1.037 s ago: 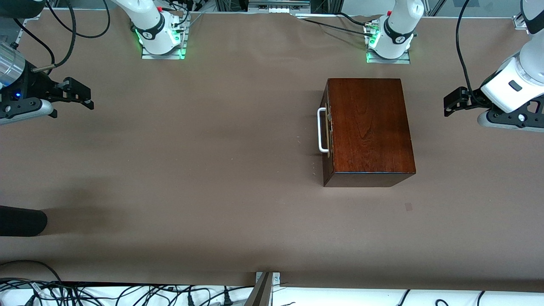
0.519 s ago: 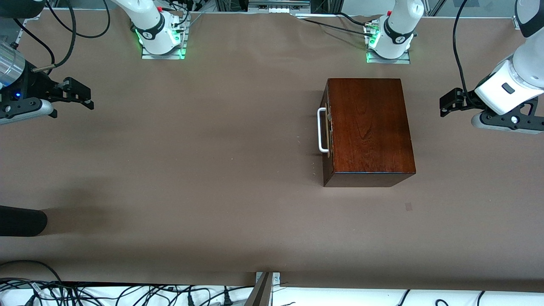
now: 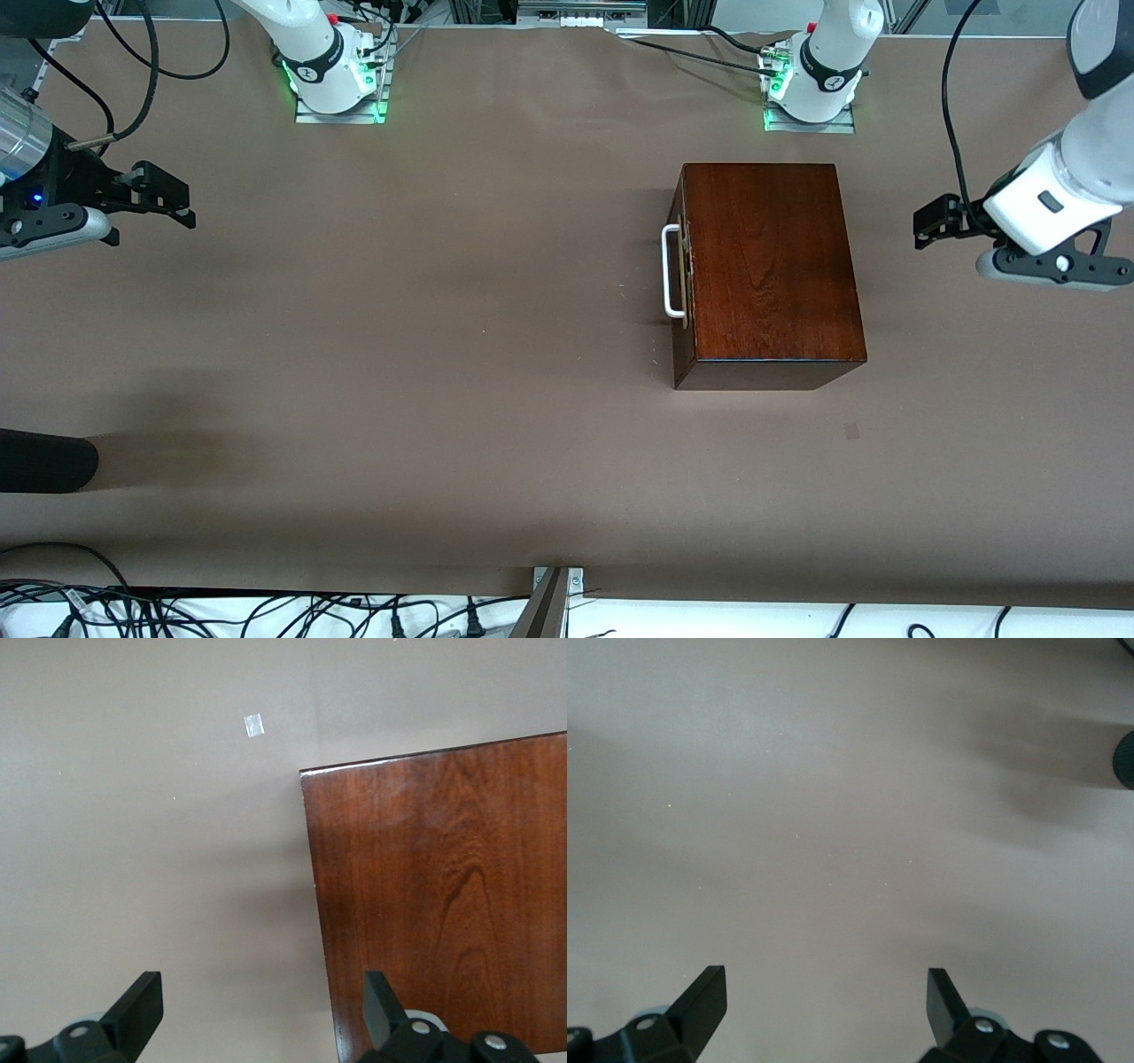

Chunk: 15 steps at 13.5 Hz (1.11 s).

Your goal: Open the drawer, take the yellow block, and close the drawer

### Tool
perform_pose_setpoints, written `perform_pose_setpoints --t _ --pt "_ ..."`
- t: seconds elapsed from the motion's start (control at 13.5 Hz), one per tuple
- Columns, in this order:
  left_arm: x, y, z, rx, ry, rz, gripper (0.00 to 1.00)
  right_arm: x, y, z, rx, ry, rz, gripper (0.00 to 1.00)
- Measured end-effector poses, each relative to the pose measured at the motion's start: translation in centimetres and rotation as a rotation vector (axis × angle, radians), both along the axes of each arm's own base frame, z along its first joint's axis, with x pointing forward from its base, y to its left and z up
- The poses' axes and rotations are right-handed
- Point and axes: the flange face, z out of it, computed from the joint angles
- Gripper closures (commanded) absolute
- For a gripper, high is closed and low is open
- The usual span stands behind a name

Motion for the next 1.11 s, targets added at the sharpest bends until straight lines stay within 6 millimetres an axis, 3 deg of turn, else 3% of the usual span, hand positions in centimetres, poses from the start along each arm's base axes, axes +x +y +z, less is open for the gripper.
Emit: perform_pose_setpoints --t 0.15,0.3,0.44,0.59,0.81,0.96,1.11 --pt "0.3 0.1 -0.8 -0.001 0.016 -0.008 0.00 0.0 0.0 0.0 0.000 0.000 0.000 0.00" --pt "0.3 -2.7 -1.5 -0.006 0.028 -0.045 0.00 0.0 0.0 0.0 0.000 0.000 0.000 0.00" --pt "0.1 -8.8 -3.7 0.005 0.055 -0.065 0.00 0.0 0.0 0.0 0.000 0.000 0.000 0.00" --pt "-0.6 -16.1 -6.9 0.035 0.083 -0.052 0.00 0.0 0.0 0.0 0.000 0.000 -0.001 0.00" --pt "-3.3 -25.3 -10.6 0.089 0.112 -0.033 0.00 0.0 0.0 0.0 0.000 0.000 -0.001 0.00" --pt "-4.9 -30.4 -12.9 0.109 0.093 0.002 0.00 0.0 0.0 0.0 0.000 0.000 -0.001 0.00" --pt "-5.6 -34.3 -14.6 0.087 0.040 0.012 0.00 0.0 0.0 0.0 0.000 0.000 -0.001 0.00"
